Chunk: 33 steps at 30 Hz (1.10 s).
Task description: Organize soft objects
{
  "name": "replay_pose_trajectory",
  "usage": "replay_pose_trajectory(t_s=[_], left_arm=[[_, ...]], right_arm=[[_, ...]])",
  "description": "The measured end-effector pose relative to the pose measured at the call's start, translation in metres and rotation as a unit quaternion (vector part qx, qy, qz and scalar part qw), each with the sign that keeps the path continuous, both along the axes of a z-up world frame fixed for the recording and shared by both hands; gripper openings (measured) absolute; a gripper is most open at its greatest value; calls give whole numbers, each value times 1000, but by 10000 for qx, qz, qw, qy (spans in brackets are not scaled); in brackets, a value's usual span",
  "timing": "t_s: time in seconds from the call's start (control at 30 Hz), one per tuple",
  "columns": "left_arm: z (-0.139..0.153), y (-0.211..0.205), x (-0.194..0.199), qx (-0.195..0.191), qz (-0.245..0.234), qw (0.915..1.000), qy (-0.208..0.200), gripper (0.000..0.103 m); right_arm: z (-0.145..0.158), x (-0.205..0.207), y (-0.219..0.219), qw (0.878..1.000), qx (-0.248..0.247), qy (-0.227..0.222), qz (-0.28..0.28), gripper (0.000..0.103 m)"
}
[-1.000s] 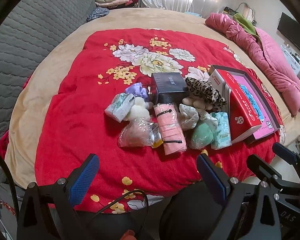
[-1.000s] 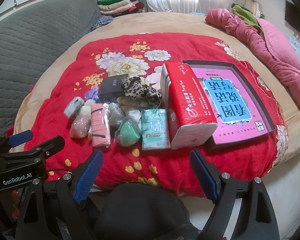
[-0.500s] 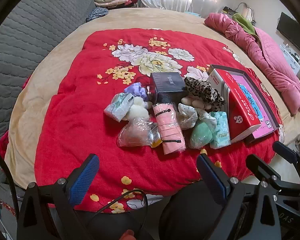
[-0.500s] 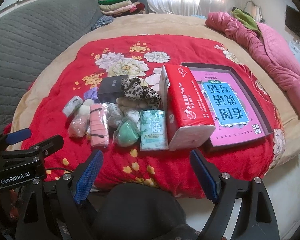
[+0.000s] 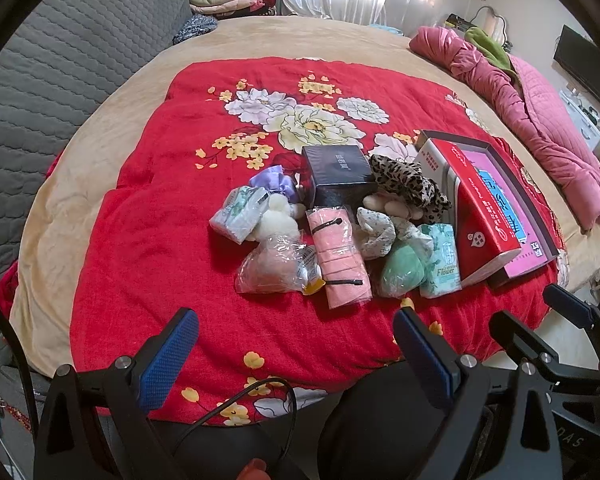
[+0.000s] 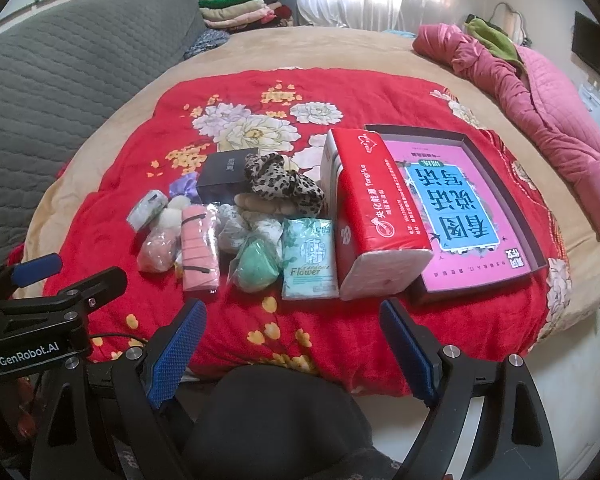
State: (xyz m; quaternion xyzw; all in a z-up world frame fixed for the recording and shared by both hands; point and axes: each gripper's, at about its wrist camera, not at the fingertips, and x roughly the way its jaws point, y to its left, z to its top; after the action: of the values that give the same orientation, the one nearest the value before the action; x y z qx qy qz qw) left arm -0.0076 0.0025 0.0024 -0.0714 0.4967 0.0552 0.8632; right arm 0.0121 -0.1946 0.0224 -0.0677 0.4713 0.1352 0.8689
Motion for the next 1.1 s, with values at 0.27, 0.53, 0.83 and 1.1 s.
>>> replay_pose_trajectory(t_s=[0.27,0.53,0.83,1.1], left_arm=[[1,0,-1,16,29,10000,5,98],[0,6,0,-16,61,10000,48,98],[-10,37,7,-484,238,9984,144,98],[-29,84,11,-771,654,9943,344,98]], right_arm=[[0,1,-1,10000,22,12,13,89],[-3,3,1,10000,13,27,45,89],[-7,9,9,9999,-44,63,112,89],[-14,18,12,9998,-84,150,139,89]])
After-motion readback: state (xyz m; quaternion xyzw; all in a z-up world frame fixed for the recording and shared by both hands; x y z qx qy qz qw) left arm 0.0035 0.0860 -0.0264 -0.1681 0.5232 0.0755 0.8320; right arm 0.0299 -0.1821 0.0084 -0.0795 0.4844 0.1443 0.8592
